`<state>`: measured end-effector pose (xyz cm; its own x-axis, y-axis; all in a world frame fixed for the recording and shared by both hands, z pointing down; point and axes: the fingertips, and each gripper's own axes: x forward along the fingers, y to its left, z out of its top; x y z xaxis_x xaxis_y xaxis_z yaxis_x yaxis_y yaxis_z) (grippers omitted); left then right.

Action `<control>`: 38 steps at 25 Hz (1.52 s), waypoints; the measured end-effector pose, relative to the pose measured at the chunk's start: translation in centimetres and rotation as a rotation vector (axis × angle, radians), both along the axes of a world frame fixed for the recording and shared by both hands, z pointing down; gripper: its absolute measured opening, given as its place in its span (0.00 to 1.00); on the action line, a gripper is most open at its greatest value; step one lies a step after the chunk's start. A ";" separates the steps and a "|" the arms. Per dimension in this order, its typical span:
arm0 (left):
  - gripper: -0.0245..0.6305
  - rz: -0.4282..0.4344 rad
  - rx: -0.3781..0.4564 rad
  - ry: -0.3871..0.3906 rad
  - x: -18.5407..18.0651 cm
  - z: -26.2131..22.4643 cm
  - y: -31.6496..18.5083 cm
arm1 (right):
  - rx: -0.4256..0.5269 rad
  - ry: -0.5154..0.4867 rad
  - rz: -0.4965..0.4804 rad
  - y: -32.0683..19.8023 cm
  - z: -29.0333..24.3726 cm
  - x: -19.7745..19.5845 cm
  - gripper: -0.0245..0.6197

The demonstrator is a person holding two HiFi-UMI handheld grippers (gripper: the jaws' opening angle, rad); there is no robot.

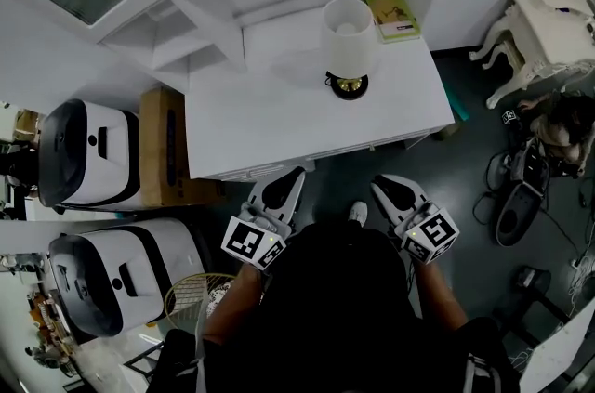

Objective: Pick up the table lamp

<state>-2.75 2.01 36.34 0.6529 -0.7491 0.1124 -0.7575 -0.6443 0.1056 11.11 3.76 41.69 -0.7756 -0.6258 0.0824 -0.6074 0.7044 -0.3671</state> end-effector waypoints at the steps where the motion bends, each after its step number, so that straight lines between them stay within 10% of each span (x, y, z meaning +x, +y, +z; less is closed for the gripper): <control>1: 0.07 -0.009 0.001 -0.002 -0.1 0.0 -0.3 | -0.001 0.010 -0.003 -0.4 0.2 0.2 0.13; 38: 0.07 0.068 -0.070 -0.005 -5.4 4.4 -11.5 | -0.086 0.091 0.037 -13.7 3.8 -6.5 0.13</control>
